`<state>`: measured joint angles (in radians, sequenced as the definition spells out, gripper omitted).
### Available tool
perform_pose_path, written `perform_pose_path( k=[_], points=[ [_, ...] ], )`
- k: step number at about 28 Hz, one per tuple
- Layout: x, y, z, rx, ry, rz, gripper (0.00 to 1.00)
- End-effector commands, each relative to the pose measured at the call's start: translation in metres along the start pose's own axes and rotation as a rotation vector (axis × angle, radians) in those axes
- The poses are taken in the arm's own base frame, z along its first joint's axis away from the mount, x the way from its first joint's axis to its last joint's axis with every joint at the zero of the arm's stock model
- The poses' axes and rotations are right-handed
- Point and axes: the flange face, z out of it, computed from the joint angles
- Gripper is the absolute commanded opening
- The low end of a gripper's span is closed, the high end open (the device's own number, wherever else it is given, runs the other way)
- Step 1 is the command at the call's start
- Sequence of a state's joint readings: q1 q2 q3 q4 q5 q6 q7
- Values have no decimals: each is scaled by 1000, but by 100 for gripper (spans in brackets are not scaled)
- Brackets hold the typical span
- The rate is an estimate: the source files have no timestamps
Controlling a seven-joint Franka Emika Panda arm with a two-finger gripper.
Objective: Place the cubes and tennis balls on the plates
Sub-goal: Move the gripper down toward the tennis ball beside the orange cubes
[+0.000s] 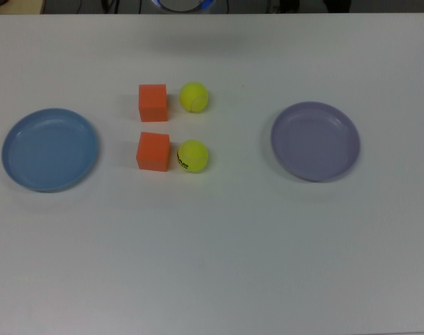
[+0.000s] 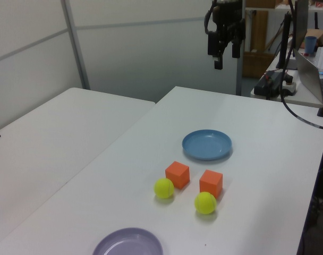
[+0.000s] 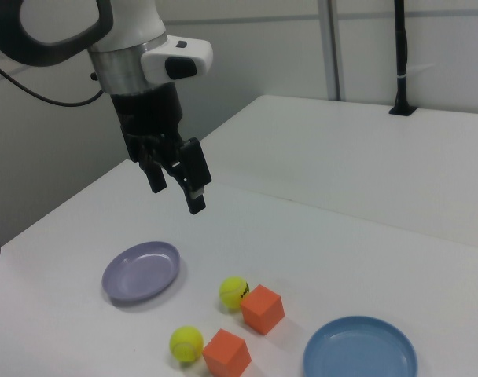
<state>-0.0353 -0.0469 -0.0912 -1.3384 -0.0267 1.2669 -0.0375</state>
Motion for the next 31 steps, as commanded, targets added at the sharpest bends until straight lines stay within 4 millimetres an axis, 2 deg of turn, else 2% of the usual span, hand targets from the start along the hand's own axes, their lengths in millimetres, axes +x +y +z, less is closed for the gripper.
perform_pose_path(
  k=[1,6,7,11,12,16,17,18,23,24,28,29,31],
  points=[
    [5,-48,9,-2,-24,-114,100],
    [8,-72,17,-8,-40,-160,100],
    [13,-82,27,-14,-61,-178,100],
    [22,-107,46,-31,-97,-225,100],
    [29,-120,59,-41,-121,-247,100],
    [38,-149,84,-81,-164,-295,100],
    [41,-156,92,-93,-180,-306,100],
    [44,-172,108,-114,-207,-334,100],
    [57,-197,151,-155,-277,-379,100],
    [63,-208,170,-179,-301,-397,100],
    [78,-226,203,-218,-298,-418,100],
    [87,-229,225,-238,-297,-404,100],
    [97,-231,244,-263,-283,-391,100]
  ],
)
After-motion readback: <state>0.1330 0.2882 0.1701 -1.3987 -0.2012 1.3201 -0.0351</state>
